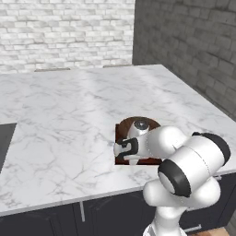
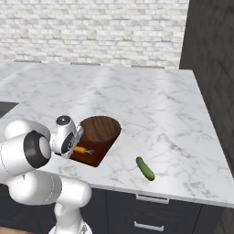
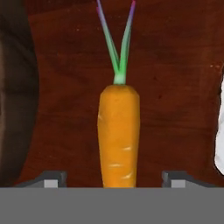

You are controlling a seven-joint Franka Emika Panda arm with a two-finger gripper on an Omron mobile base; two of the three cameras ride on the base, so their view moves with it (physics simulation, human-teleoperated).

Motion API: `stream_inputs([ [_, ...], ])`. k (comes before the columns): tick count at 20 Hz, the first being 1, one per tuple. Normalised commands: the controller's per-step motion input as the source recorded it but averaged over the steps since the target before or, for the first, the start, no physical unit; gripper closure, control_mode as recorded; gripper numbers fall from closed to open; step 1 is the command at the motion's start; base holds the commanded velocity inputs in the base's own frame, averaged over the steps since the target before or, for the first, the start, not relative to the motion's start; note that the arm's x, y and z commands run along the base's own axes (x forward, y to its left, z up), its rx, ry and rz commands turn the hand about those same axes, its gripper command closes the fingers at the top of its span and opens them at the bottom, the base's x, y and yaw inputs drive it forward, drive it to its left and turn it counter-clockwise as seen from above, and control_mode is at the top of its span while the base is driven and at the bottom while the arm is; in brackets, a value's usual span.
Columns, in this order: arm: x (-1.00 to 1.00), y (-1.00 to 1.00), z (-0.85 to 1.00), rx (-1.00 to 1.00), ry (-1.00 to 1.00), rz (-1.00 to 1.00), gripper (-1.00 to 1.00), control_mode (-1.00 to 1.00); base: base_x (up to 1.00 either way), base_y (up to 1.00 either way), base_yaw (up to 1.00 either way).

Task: Place the two vegetables and bowl onto the tray for setting up a vegetable dip station.

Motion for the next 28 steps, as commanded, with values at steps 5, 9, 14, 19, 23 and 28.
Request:
stream_inputs([
  [5,0.0,-0.05,-0.01,0.0,-0.05,0.0,-1.0,-1.0,0.0,0.0,0.0],
  [9,-0.12,0.0,0.0,0.0,-0.04,-0.03,-1.0,-1.0,0.0,0.0,0.0],
  [14,-0.25,0.01,0.02,0.0,-0.02,-0.06,-1.0,-1.0,0.0,0.0,0.0],
  [19,-0.2,0.03,0.08,0.0,0.0,-0.09,-1.0,-1.0,0.0,0.0,0.0],
  [23,-0.27,0.0,0.26,0.0,0.05,-0.13,-1.0,-1.0,0.0,0.0,0.0],
  [28,-0.36,-0.06,0.26,0.0,0.05,-0.07,-1.0,-1.0,0.0,0.0,0.0],
])
